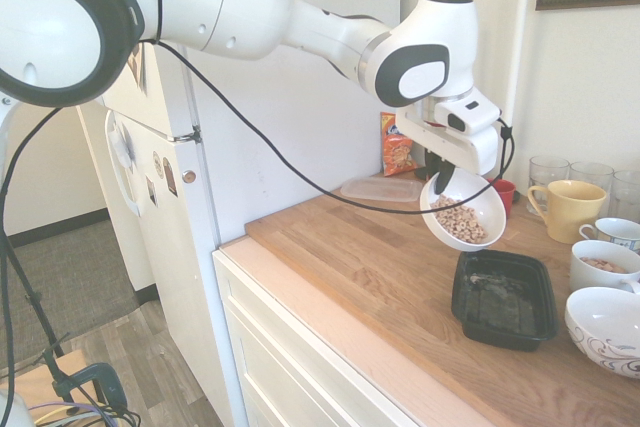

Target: Put the cereal into the box

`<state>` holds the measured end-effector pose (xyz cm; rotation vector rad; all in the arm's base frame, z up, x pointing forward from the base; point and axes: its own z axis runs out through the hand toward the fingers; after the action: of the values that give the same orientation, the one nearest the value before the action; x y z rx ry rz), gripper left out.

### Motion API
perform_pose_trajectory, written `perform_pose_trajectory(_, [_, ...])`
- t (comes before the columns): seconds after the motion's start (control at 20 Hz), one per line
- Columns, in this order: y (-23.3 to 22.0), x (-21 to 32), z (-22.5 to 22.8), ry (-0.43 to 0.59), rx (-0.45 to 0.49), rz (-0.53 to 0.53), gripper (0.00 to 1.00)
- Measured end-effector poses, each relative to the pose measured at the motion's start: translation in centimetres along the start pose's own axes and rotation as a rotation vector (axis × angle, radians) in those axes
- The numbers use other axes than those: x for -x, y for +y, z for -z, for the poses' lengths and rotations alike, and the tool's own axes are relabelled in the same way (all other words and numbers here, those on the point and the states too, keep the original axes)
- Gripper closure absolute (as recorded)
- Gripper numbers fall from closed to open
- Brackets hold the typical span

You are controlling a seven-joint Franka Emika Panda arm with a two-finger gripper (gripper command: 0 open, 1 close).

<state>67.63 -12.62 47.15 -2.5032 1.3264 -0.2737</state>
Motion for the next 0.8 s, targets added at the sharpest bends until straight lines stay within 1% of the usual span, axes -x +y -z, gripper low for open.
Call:
perform_pose_trajectory(0.2, [0.4,-2.1,-0.1,-0.068,-0.05,-0.031,1.0])
perform_pose_trajectory(0.4, [1.9,-4.5,-0.9,-0.15,-0.109,-0.067,1.0])
perform_pose_trajectory(0.65, [3.4,-6.8,-2.0,-0.254,-0.206,-0.101,1.0])
perform_pose_trajectory(0.8, [4.5,-7.9,-2.1,-0.295,-0.268,-0.111,1.0])
